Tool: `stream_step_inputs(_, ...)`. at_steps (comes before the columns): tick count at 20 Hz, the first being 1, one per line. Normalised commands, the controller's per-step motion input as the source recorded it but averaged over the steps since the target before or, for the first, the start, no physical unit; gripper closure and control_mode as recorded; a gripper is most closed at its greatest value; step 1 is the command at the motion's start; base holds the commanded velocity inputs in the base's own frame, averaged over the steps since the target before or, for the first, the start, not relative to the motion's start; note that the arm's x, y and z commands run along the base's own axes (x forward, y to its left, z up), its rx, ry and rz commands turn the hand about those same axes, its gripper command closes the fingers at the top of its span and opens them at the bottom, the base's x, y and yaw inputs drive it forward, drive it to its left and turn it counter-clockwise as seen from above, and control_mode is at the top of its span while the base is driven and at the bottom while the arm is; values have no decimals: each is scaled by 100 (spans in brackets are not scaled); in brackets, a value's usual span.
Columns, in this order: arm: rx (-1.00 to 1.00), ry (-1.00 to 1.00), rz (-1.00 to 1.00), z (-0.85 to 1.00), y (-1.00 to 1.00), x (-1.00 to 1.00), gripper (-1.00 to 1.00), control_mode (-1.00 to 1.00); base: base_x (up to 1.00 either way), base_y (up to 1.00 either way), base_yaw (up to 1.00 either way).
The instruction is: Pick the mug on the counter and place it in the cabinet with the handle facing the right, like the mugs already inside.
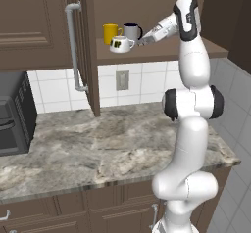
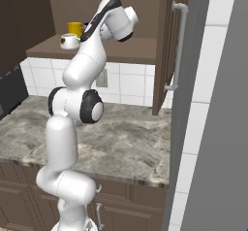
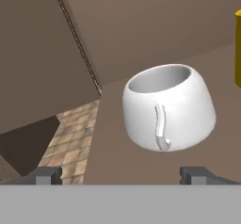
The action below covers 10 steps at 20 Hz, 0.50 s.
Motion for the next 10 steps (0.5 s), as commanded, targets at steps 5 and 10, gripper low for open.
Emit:
stream_step_inputs(5,0,0,0,0,1,-36,-100,-100,0,0,0)
stream_step_inputs(10,0,0,0,0,0,-40,-100,-100,0,0,0)
